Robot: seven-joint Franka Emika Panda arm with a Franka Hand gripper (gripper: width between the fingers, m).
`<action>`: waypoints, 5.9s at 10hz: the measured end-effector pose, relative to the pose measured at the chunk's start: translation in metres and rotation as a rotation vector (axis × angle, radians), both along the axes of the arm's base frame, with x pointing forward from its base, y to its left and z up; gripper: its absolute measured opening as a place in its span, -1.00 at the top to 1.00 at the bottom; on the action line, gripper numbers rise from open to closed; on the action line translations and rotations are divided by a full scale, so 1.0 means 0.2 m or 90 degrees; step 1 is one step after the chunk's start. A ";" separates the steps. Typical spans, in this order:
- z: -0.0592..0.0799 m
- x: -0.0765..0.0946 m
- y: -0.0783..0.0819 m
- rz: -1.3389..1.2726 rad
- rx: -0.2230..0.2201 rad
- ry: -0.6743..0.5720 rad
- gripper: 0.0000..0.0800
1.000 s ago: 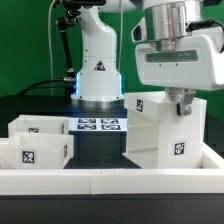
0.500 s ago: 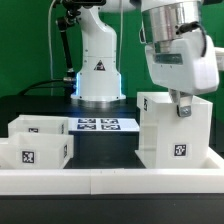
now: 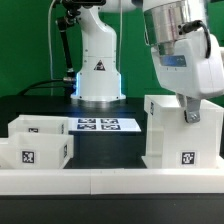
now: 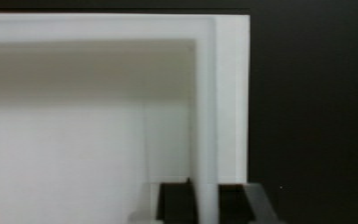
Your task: Assemble drawer
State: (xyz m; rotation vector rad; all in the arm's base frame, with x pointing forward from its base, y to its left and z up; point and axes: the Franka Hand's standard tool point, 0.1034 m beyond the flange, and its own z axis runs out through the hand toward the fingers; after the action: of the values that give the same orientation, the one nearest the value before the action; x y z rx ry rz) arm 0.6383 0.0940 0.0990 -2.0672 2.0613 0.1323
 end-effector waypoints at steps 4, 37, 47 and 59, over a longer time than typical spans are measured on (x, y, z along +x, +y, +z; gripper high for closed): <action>0.00 0.01 0.00 0.011 0.002 0.005 0.63; 0.00 -0.33 -0.65 0.826 -0.116 -0.090 -0.62; -0.21 -0.40 -0.89 0.878 -0.150 -0.079 -0.62; -0.48 -0.54 -0.90 0.884 -0.148 -0.051 -0.34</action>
Offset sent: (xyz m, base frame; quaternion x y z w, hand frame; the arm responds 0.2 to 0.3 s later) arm 0.0000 0.0000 0.0000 0.0000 0.0000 0.0000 1.0000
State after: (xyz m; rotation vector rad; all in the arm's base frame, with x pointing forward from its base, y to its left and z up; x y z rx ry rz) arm 0.5307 -0.0865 0.0027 -3.1190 0.2691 0.0106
